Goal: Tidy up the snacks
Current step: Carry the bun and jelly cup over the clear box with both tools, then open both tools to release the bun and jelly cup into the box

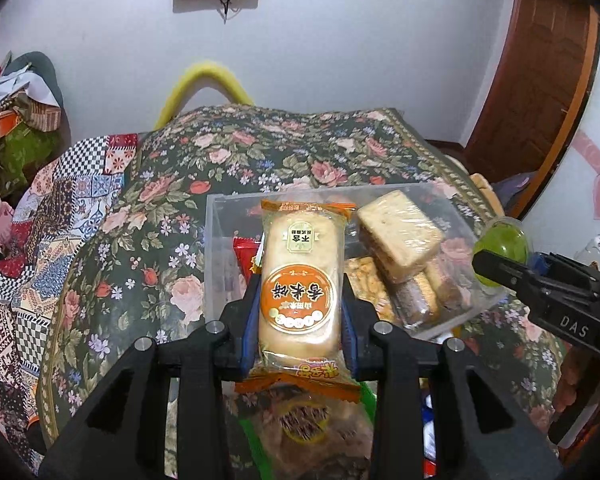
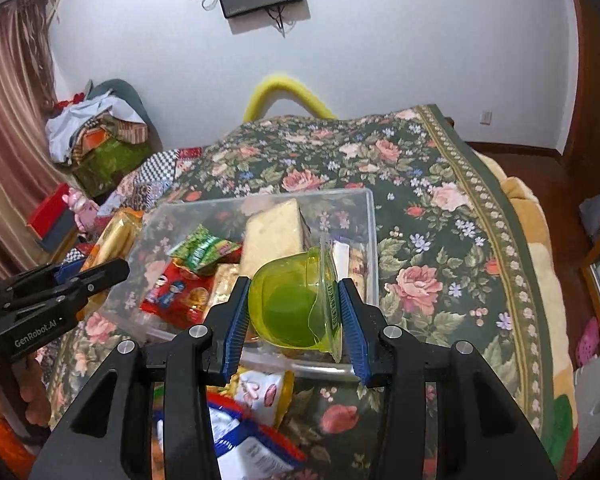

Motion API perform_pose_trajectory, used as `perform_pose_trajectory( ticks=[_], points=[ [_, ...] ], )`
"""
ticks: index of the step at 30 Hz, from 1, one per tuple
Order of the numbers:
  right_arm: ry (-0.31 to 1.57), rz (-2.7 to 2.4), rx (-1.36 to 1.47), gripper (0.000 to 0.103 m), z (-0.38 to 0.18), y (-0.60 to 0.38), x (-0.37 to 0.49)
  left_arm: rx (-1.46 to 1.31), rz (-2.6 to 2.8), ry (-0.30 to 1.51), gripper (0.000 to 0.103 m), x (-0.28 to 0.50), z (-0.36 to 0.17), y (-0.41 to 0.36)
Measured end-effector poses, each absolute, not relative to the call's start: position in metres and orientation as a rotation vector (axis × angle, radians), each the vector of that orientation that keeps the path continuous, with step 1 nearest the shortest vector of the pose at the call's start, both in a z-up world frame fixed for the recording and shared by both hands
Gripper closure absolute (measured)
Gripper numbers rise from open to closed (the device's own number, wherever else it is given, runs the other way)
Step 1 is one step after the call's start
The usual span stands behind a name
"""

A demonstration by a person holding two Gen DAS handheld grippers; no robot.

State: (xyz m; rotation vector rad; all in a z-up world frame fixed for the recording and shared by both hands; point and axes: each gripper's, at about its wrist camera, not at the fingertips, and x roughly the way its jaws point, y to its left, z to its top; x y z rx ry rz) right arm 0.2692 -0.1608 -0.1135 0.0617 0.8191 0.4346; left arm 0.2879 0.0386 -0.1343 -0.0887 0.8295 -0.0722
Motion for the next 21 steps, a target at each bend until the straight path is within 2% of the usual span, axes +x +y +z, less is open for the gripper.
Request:
perform_pose_trajectory(
  ticks=[15, 21],
  points=[
    [0.911, 0.428, 0.016, 0.062, -0.143, -0.150, 0.290, -0.094, -0.066, 0.925, 0.069, 0.313, -0.171, 0.040],
    [0.926, 0.423, -0.044, 0.061, -0.144, -0.142, 0.284, -0.139, -0.071, 0.964, 0.066, 0.312, -0.176, 0.046]
  ],
)
